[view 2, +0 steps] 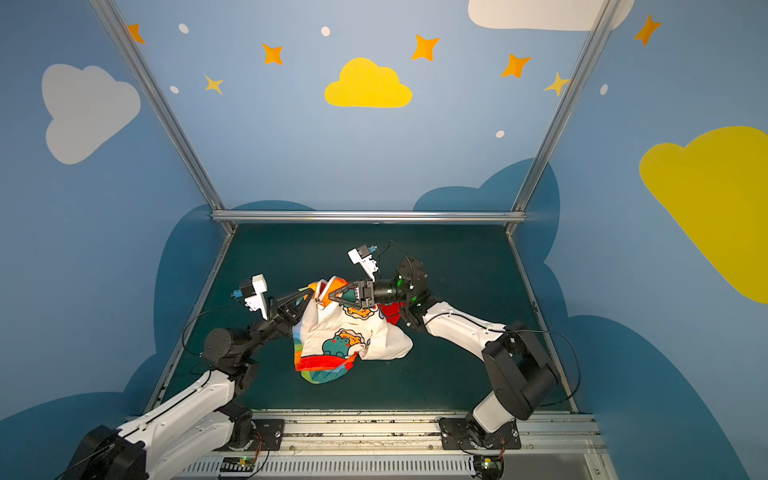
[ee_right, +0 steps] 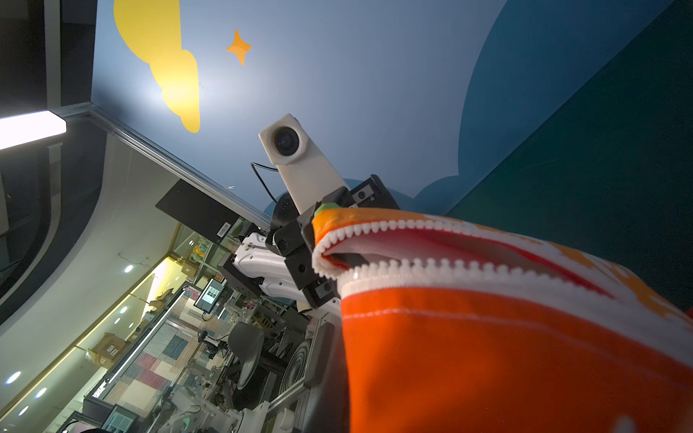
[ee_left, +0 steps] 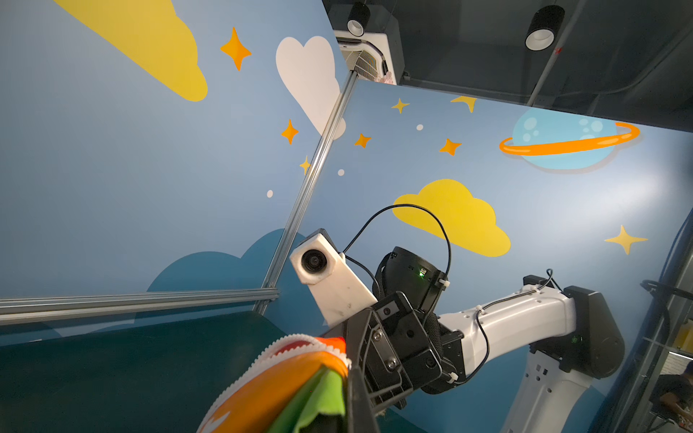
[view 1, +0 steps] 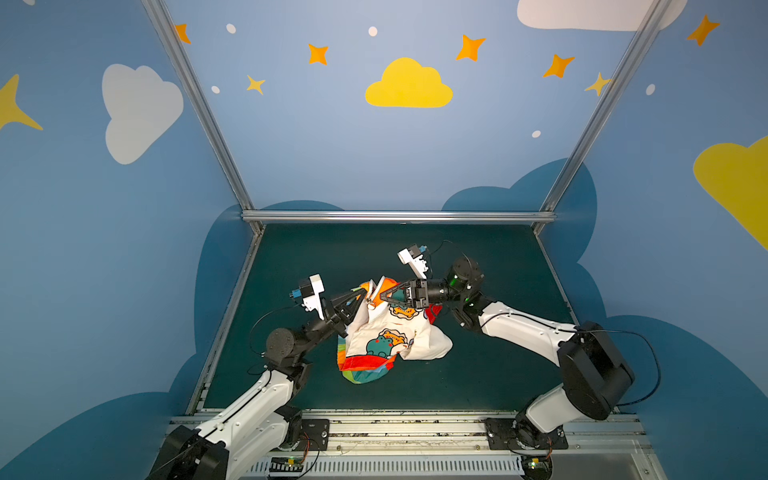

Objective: Zip up the jacket

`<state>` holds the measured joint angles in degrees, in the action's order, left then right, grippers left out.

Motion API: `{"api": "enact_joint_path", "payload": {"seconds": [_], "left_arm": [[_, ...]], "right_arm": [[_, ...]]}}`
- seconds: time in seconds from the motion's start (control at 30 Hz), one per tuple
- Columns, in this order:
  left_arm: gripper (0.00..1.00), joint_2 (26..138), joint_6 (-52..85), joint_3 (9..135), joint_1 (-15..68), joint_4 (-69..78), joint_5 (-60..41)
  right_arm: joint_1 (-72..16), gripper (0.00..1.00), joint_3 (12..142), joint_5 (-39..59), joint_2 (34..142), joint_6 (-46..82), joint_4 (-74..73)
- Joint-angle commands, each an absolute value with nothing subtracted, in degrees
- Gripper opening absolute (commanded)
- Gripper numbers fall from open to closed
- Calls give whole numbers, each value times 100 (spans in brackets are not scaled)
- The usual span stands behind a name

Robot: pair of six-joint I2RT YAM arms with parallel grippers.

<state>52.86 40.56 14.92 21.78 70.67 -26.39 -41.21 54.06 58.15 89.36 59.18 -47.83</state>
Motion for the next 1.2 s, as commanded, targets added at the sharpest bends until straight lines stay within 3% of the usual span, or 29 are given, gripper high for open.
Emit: {"api": "enact_joint_path", "payload": {"seconds": [0.0, 1.17], "left_arm": [[3, 5212, 4092, 1447, 2188, 7304, -2570], [3, 5162, 4019, 1357, 2188, 7183, -2540]], "right_arm": [[-4085, 0, 5563, 5889, 8983, 5924, -5046], [-4067, 0, 5690, 5974, 8965, 6039, -5132]]}}
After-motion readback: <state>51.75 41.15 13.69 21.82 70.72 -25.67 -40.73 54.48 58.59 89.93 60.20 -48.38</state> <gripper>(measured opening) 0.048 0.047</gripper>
